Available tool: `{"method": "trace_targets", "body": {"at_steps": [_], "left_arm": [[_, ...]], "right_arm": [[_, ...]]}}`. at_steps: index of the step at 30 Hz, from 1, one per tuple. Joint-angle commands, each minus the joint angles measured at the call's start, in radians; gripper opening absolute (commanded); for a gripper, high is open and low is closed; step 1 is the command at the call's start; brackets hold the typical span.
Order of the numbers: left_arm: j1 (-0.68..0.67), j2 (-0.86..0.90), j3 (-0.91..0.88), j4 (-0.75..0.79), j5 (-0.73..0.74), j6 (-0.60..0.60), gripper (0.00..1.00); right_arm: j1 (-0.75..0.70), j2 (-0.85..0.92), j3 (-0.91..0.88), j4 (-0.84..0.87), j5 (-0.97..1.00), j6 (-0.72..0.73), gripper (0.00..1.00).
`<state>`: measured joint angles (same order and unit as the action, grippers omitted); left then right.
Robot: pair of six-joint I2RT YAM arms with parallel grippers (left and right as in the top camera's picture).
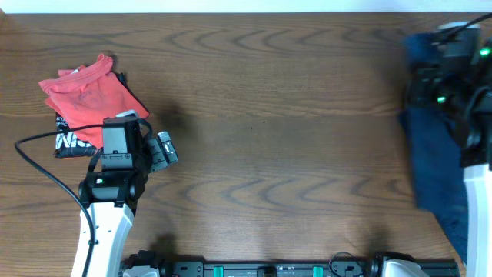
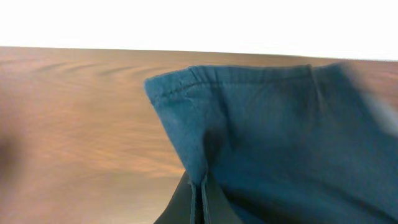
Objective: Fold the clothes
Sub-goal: 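Reach the right gripper into the navy pile and grasp dark shorts, then pull the navy shorts left onto the table center with the right gripper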
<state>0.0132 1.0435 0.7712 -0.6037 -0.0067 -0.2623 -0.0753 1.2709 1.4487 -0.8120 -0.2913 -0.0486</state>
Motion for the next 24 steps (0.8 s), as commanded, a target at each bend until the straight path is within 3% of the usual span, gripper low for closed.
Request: {"method": "trace_targets", "body": {"at_steps": [1, 4, 9, 10, 11, 12, 13, 18, 24], "left_arm": [[0.003, 0.0, 0.018, 0.008, -0.001, -0.003, 0.98], [0.003, 0.0, 0.018, 0.014, -0.001, -0.003, 0.98], [0.003, 0.0, 0.018, 0.035, -0.001, -0.003, 0.98], [0.003, 0.0, 0.018, 0.042, -0.001, -0.003, 0.98], [0.003, 0.0, 0.018, 0.048, 0.0, -0.003, 0.98], [0.003, 0.0, 0.018, 0.053, 0.0, -0.006, 0.98], [0.003, 0.0, 0.018, 0.059, 0.0, -0.014, 0.98], [0.003, 0.0, 0.018, 0.067, 0.064, -0.105, 0.98], [-0.01, 0.026, 0.018, 0.099, 0.389, -0.125, 0.98]], "right_arm": [[0.118, 0.048, -0.035, 0.072, -0.195, 0.068, 0.01], [0.23, 0.078, -0.052, 0.254, -0.2, 0.148, 0.01], [0.393, 0.174, -0.052, 0.426, -0.146, 0.149, 0.02], [0.417, 0.198, -0.052, 0.438, -0.105, 0.149, 0.13], [0.439, 0.225, -0.052, 0.445, -0.056, 0.149, 0.56], [0.451, 0.245, -0.052, 0.446, -0.016, 0.149, 0.87], [0.457, 0.261, -0.052, 0.439, 0.025, 0.149, 0.99], [0.411, 0.267, -0.052, 0.293, 0.339, 0.251, 0.99], [0.26, 0.204, -0.052, 0.058, 0.481, 0.268, 0.99]]}}
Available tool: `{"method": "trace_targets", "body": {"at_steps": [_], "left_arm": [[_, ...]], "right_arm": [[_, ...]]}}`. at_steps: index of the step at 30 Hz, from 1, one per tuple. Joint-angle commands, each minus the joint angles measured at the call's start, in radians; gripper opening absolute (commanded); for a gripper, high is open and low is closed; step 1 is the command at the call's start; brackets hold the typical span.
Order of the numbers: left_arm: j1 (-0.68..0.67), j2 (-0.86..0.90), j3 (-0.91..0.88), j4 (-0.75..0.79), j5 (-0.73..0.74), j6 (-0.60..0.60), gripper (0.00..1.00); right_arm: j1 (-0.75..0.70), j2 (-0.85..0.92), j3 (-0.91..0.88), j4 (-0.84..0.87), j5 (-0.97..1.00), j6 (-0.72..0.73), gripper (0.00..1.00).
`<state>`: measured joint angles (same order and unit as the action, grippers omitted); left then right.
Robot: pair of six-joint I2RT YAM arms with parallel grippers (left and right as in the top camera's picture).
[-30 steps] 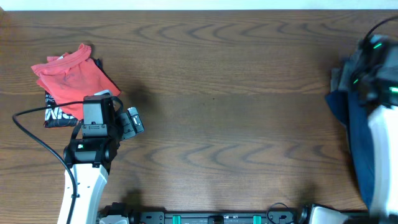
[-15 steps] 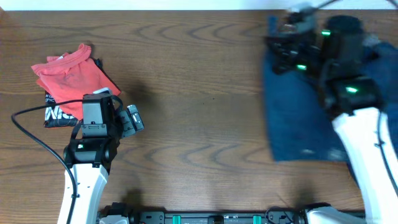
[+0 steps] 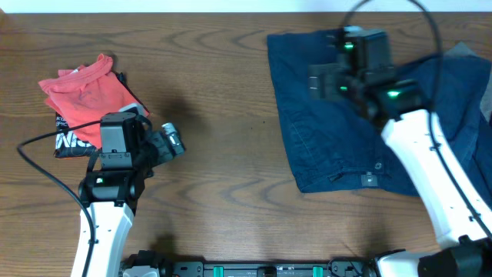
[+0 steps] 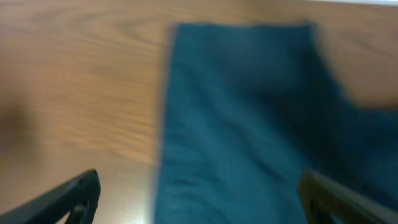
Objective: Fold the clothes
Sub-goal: 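Pull the navy shorts left onto the table center with the right gripper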
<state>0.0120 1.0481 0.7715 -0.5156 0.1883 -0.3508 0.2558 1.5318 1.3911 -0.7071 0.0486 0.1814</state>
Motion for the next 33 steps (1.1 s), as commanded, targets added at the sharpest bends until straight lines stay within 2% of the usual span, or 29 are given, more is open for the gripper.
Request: {"method": "trace_targets", "body": {"at_steps": [1, 7, 12, 19, 27, 29, 31, 33], "left_arm": [[-0.02, 0.034, 0.018, 0.013, 0.216, -0.055, 0.98], [-0.179, 0.167, 0.018, 0.021, 0.25, -0.172, 0.98], [-0.373, 0.318, 0.018, 0.112, 0.249, -0.298, 0.98], [-0.591, 0.543, 0.018, 0.343, 0.249, -0.566, 0.98], [-0.789, 0.74, 0.018, 0.677, 0.248, -0.732, 0.98], [-0.83, 0.772, 0.018, 0.755, 0.237, -0.732, 0.93], [-0.866, 0.794, 0.018, 0.813, 0.23, -0.732, 0.85], [-0.889, 0.803, 0.018, 0.843, 0.23, -0.732, 0.7]], "right_arm": [[-0.105, -0.065, 0.006, -0.088, 0.146, 0.038, 0.99], [-0.285, -0.079, 0.006, -0.265, 0.142, 0.039, 0.99], [-0.378, -0.079, 0.006, -0.341, 0.133, 0.039, 0.99], [-0.408, -0.079, 0.006, -0.39, 0.13, 0.039, 0.99], [-0.408, -0.079, 0.006, -0.406, 0.13, 0.039, 0.99], [-0.408, -0.079, 0.006, -0.408, 0.131, 0.039, 0.99], [-0.408, -0.079, 0.006, -0.408, 0.13, 0.039, 0.99], [-0.408, -0.079, 0.006, -0.409, 0.13, 0.039, 0.99]]}}
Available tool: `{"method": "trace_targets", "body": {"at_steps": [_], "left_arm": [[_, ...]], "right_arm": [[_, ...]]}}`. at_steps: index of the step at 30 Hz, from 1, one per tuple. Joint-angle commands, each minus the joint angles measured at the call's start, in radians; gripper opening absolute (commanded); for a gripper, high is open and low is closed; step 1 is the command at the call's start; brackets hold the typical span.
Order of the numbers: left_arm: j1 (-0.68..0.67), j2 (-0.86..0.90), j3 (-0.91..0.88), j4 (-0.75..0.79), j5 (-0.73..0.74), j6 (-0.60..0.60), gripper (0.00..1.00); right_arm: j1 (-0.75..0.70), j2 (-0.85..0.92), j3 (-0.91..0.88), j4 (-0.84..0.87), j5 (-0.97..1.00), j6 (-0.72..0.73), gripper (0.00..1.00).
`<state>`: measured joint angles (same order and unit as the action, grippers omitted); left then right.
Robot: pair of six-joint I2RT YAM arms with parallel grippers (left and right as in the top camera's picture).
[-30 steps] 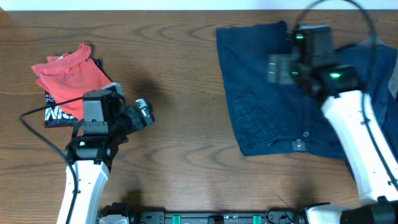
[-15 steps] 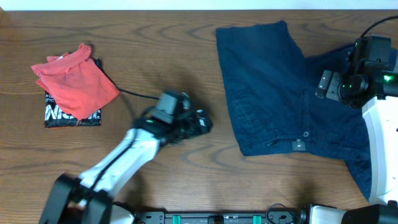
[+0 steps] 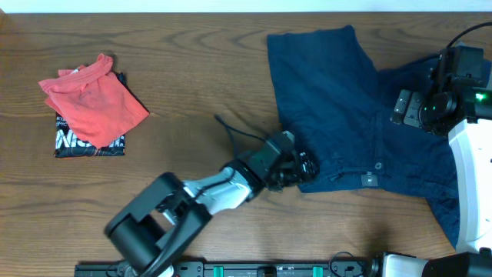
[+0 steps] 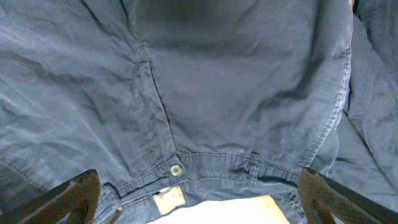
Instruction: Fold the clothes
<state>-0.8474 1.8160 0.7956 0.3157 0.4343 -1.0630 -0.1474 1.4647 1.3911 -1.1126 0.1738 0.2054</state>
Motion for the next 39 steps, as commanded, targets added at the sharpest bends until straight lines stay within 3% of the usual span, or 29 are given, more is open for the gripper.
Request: {"method": "trace_targets", "body": {"at_steps": [1, 5, 6, 10, 13, 17, 20, 21, 22, 23, 25, 28, 32, 36, 39], "left_arm": [[-0.039, 0.036, -0.006, 0.02, -0.017, -0.02, 0.64], [-0.032, 0.035, -0.006, 0.019, -0.031, -0.006, 0.11], [-0.023, 0.035, -0.006, 0.019, -0.031, 0.014, 0.06], [0.061, 0.004, -0.006, -0.046, -0.03, 0.142, 0.06], [0.197, -0.07, -0.006, -0.174, -0.031, 0.297, 0.06], [0.468, -0.22, 0.012, -0.306, -0.05, 0.509, 0.06], [0.721, -0.319, 0.065, -0.33, -0.078, 0.538, 0.06], [0.795, -0.338, 0.089, -0.331, -0.074, 0.529, 0.08], [0.851, -0.349, 0.106, -0.331, -0.052, 0.522, 0.33], [0.896, -0.355, 0.122, -0.331, -0.017, 0.519, 0.49], [0.964, -0.358, 0.142, -0.337, 0.104, 0.518, 1.0], [0.988, -0.358, 0.142, -0.442, 0.222, 0.516, 0.98], [0.933, -0.353, 0.14, -0.779, 0.228, 0.517, 0.98], [0.838, -0.346, 0.108, -1.026, 0.156, 0.511, 0.98], [0.767, -0.346, 0.09, -1.167, 0.095, 0.414, 0.98]], "right_arm": [[-0.005, -0.012, 0.006, -0.003, 0.005, 0.015, 0.99], [-0.005, -0.012, 0.006, -0.006, 0.006, 0.015, 0.99], [-0.005, -0.012, 0.006, -0.006, 0.005, 0.015, 0.99], [-0.005, -0.012, 0.006, -0.007, 0.006, 0.014, 0.99], [-0.005, -0.012, 0.006, -0.009, 0.006, 0.014, 0.99], [-0.005, -0.012, 0.006, -0.023, 0.006, 0.014, 0.99], [-0.005, -0.012, 0.006, -0.029, 0.005, 0.015, 0.99], [-0.005, -0.012, 0.006, -0.03, 0.002, 0.015, 0.99], [-0.005, -0.012, 0.006, -0.03, -0.004, 0.015, 0.99], [-0.005, -0.012, 0.006, -0.03, -0.014, 0.015, 0.99], [-0.005, -0.011, 0.006, -0.029, -0.051, 0.015, 0.99], [-0.005, -0.011, 0.006, -0.032, -0.098, 0.014, 0.99], [-0.004, -0.011, 0.005, -0.051, -0.143, 0.014, 0.99], [-0.002, -0.011, 0.004, -0.074, -0.164, 0.015, 0.99], [-0.002, -0.01, -0.001, -0.072, -0.164, 0.015, 0.99]]}}
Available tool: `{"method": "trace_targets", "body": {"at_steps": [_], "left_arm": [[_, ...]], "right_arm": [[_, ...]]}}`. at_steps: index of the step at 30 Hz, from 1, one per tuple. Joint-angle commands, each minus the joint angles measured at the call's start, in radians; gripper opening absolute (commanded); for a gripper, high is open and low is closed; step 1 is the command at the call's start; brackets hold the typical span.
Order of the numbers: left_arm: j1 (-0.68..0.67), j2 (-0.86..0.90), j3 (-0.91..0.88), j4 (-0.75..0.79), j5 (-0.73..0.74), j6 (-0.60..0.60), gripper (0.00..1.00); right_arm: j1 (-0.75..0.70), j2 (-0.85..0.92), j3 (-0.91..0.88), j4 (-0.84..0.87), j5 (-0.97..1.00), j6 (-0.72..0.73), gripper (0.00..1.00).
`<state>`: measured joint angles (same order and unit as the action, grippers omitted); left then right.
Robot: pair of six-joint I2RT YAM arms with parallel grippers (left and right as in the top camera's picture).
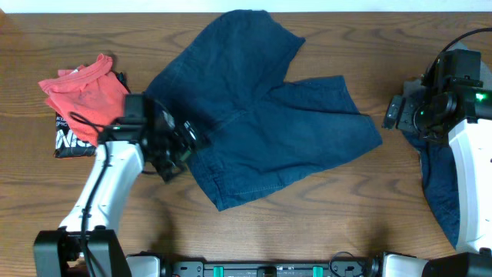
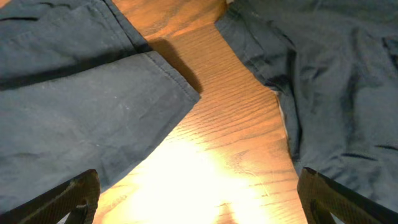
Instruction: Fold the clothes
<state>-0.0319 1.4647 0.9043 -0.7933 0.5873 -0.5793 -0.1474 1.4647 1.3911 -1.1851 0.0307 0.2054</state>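
Observation:
Dark blue shorts (image 1: 261,108) lie spread across the middle of the table, one leg reaching the far edge and the other pointing right. My left gripper (image 1: 183,142) sits at the shorts' left waistband edge and appears shut on the cloth. My right gripper (image 1: 392,111) hovers just past the right leg's hem. In the right wrist view it (image 2: 208,211) is open over bare wood, with the shorts' leg (image 2: 81,106) on the left and a second dark blue garment (image 2: 336,81) on the right.
A folded red shirt (image 1: 84,92) rests on a black garment with white lettering (image 1: 73,142) at the far left. The second blue garment (image 1: 434,181) lies under my right arm along the right edge.
The shorts have shifted from the right half of the table to the middle, turned, with my left gripper at their waistband, now further left. My right gripper stays open at the right.
My right gripper was shut on blue cloth at the far right edge. Then the shorts lay spread at the right and it was open above them. Later my left gripper was at their near-left corner. Now the shorts lie mid-table.

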Motion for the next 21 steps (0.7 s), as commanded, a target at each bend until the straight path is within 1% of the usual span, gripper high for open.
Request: {"method": "trace_targets", "body": {"at_steps": [1, 3, 6, 11, 14, 18, 21], "left_arm": [[-0.07, 0.005, -0.022, -0.085, -0.061, -0.107, 0.98], [-0.122, 0.005, -0.026, -0.137, -0.061, -0.227, 0.98], [-0.21, 0.005, -0.032, -0.146, -0.067, -0.402, 0.98], [-0.385, 0.005, -0.052, -0.141, -0.204, -0.716, 0.98], [-0.495, 0.005, -0.083, -0.097, -0.259, -0.899, 0.98], [-0.589, 0.005, -0.122, -0.016, -0.322, -1.074, 0.98], [-0.621, 0.005, -0.146, 0.046, -0.397, -1.171, 0.98]], "right_arm": [[-0.002, -0.009, -0.002, 0.0, -0.021, 0.015, 0.99], [-0.002, -0.006, -0.003, 0.003, -0.021, 0.015, 0.99], [-0.003, 0.003, -0.006, 0.007, -0.021, 0.015, 0.99], [-0.003, 0.031, -0.006, 0.006, -0.021, 0.015, 0.99], [-0.002, 0.053, -0.006, -0.004, -0.021, 0.015, 0.99], [-0.002, 0.07, -0.006, -0.021, -0.021, 0.015, 0.99], [-0.002, 0.071, -0.006, -0.023, -0.021, 0.015, 0.99]]}}
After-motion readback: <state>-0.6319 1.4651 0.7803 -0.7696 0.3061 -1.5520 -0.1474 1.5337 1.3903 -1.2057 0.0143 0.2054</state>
